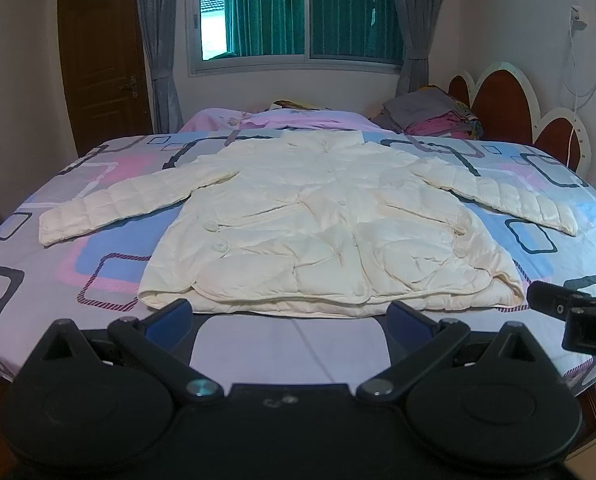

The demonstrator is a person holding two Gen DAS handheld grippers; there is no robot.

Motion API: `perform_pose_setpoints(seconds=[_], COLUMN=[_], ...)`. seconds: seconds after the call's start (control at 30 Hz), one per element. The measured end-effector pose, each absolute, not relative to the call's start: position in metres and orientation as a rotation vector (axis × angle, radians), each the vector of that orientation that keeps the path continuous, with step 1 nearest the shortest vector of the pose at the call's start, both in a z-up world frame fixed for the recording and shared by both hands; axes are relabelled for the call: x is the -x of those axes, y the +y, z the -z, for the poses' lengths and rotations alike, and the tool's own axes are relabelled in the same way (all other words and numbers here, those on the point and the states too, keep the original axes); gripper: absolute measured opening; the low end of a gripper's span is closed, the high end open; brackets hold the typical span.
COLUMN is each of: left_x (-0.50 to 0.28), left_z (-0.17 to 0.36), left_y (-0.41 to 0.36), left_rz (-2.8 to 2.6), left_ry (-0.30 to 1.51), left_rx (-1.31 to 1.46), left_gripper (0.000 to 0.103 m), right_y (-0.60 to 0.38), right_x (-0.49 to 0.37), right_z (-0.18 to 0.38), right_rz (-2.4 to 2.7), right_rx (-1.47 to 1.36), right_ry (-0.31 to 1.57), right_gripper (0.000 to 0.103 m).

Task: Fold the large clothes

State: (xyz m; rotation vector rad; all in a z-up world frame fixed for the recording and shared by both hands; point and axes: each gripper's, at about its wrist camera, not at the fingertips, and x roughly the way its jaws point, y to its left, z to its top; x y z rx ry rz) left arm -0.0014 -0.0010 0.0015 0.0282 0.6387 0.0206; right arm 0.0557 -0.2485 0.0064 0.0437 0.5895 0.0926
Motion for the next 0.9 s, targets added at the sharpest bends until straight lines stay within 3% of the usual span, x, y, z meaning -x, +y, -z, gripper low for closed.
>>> perform_pose_setpoints(seconds=[0.9], left_x=[0.0033], left_z=[-0.0021], left_y=[0.0005], left_rz=[-0.014], left_ry=[0.641], left_rx=[-0.02], left_gripper=[0.103], right_y=[-0.2483], right_x=[-0.0503], right_z=[-0.0086], right_rz=[-0.084], right_rx=[-0.038], right_ry=[0.588], right_gripper=[0.103])
